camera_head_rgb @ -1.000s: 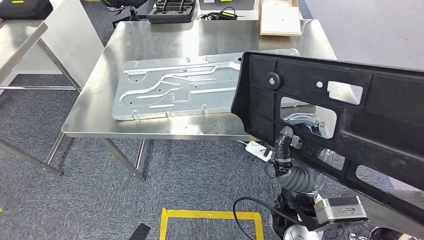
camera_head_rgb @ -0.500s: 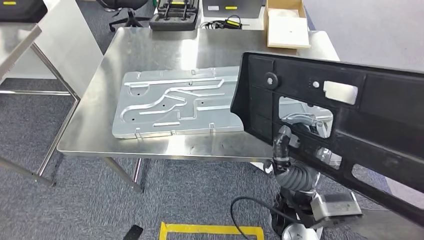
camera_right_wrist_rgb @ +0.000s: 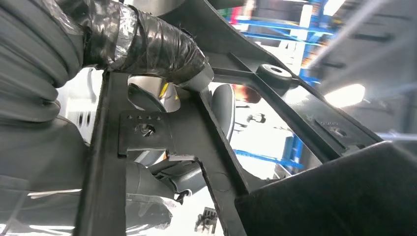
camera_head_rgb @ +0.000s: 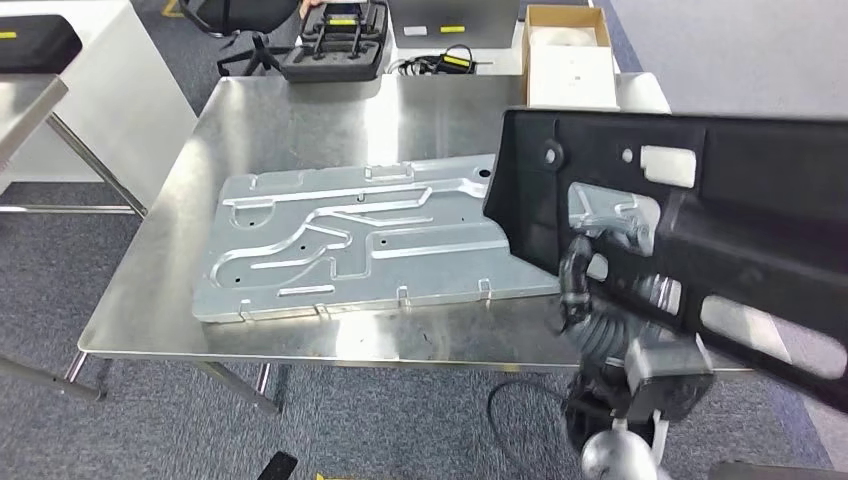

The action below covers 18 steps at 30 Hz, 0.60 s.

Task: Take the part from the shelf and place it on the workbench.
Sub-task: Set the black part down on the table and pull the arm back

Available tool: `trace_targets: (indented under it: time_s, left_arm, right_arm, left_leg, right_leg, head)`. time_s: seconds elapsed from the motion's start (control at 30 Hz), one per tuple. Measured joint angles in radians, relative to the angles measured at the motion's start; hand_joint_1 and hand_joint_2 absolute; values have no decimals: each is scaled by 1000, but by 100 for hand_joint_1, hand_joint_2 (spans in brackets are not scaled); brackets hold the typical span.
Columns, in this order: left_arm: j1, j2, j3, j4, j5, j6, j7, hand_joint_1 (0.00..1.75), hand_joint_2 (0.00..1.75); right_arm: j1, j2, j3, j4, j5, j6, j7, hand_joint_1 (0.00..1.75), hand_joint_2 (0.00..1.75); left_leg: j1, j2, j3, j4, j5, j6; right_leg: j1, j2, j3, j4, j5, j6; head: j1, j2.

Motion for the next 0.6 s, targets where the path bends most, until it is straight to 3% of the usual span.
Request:
trace_targets:
  time_s: [0.07, 0.1, 0.13, 0.2, 0.27, 0.33, 0.47, 0.6]
  left_arm:
    - [4, 2, 0, 0, 1, -1, 3, 0, 175]
    - [6, 3, 0, 0, 2, -1, 4, 0, 175]
    - [8, 5, 0, 0, 2, -2, 5, 0, 175]
    - [11, 10, 0, 0, 0, -1, 5, 0, 175]
    - [12, 14, 0, 0, -9, 1, 2, 0, 175]
    - [13, 16, 0, 0, -17, 2, 0, 0, 175]
    - [10, 17, 0, 0, -24, -1, 5, 0, 175]
    - [1, 18, 0, 0, -23, -4, 5, 0, 175]
  right_arm:
    - [-23, -39, -36, 11, 11, 53, 60, 175, 175]
    - [-33, -59, -54, 19, 19, 77, 87, 175, 175]
    - [-41, -79, -71, 27, 27, 96, 111, 175, 175]
    - [-56, -118, -107, 48, 48, 124, 150, 175, 175]
    - [-72, -159, -146, 76, 77, 151, 193, 175, 175]
    - [-82, -207, -184, 107, 115, 188, 246, 175, 175]
    - [-100, -310, -242, 188, 207, 268, 324, 175, 175]
    - [-112, -405, -293, 281, 292, 348, 379, 175, 175]
  left_leg:
    - [0, 0, -64, 45, -28, 1]
    - [0, 0, -74, 22, -13, 4]
    - [-2, 0, -72, -26, 25, 10]
    - [-9, 0, -58, -145, 135, 25]
    - [-17, -2, -51, -205, 193, 39]
    - [-18, -5, -46, -216, 199, 45]
    - [-14, -9, -34, -238, 208, 23]
    - [-14, -14, -34, -238, 203, 32]
  right_leg:
    - [2, 4, 19, 0, -15, -1]
    - [3, 6, 30, 0, -22, -1]
    - [4, 8, 43, 0, -31, 1]
    - [4, 10, 60, -1, -47, 6]
    - [5, 11, 62, -3, -57, 16]
    - [6, 12, 68, -11, -63, 27]
    - [9, 5, 84, -34, -53, 21]
    - [9, 1, 96, -54, -57, 23]
  head:
    - [0, 0]
    - [0, 0]
    - [0, 0]
    - [0, 0]
    - [-1, 0]
    - [-2, 0]
    - [0, 0]
    - [1, 0]
